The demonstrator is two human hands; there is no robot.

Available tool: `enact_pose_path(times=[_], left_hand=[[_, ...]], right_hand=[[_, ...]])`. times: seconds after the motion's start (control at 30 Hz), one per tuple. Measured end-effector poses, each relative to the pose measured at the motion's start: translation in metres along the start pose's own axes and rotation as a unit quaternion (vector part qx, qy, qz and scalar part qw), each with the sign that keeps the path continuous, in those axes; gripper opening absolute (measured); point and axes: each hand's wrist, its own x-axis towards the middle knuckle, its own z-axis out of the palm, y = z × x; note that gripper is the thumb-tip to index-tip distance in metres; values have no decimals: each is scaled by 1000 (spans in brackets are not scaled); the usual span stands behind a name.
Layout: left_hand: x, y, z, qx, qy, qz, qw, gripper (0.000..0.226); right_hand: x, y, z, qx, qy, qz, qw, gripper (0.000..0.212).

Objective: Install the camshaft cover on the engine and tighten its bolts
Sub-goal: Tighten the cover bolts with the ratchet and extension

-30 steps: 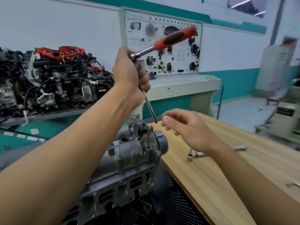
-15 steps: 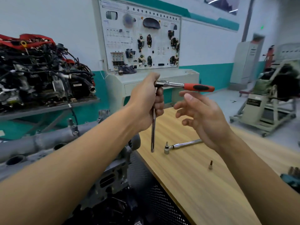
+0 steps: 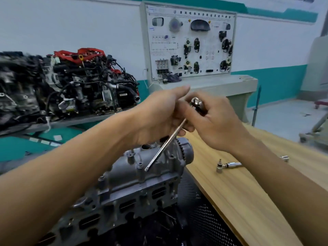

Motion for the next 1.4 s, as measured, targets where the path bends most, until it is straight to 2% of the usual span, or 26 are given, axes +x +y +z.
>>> enact_pose_path(times=[0.07,0.1,0.13,0.17,0.2,0.23,0.27,0.33,0.43,0.5,0.6,0.8,0.87,0.97,1.03,1.2,1.3,1.4], left_hand=[[-12,1,-29,37,39,4,999,51],[-16,0,-46,110,93,24,989,44],[-20,-4,-63,231,148,48,960,36],[-22,-8,-79,377,182,59,906,30],[-24,-13,-92,512,179,43,839,27],[-26,-21,-102,607,156,4,779,29],[-27,-29,-109,665,132,-39,734,34],[-26,-44,-119,703,123,-86,695,47],[-22,-60,-125,728,149,-96,662,54],[-18,-68,-124,739,130,-107,652,52],[-13,-73,-121,734,93,-107,664,51],[-8,-76,-121,704,107,-78,698,48],[-9,-72,-120,692,142,-45,706,45],[-15,-44,-122,649,229,55,723,49],[-18,-25,-115,606,233,99,754,47],[-8,-21,-53,488,123,114,857,35],[14,-22,-12,360,90,120,921,24],[44,-23,28,277,63,113,952,22]], right_hand=[[0,6,6,36,33,29,998,45],[-2,10,8,38,46,52,997,48],[-3,14,10,35,56,77,995,51],[-5,16,11,33,61,104,992,53],[-6,19,12,35,64,131,989,55],[-7,22,13,42,66,158,984,57],[-7,24,14,49,69,181,980,59],[-7,29,16,55,79,215,972,60],[-7,36,19,64,89,257,960,52],[-8,39,21,79,86,283,952,49],[-13,45,25,87,93,295,947,56],[-24,50,27,95,122,293,944,64],[-26,51,26,98,130,292,942,64],[-27,53,25,106,134,297,940,60],[-28,55,21,122,134,302,936,52],[-37,67,-13,172,172,349,905,43],[-52,81,-53,173,229,374,882,39],[-77,98,-102,188,298,391,850,35]])
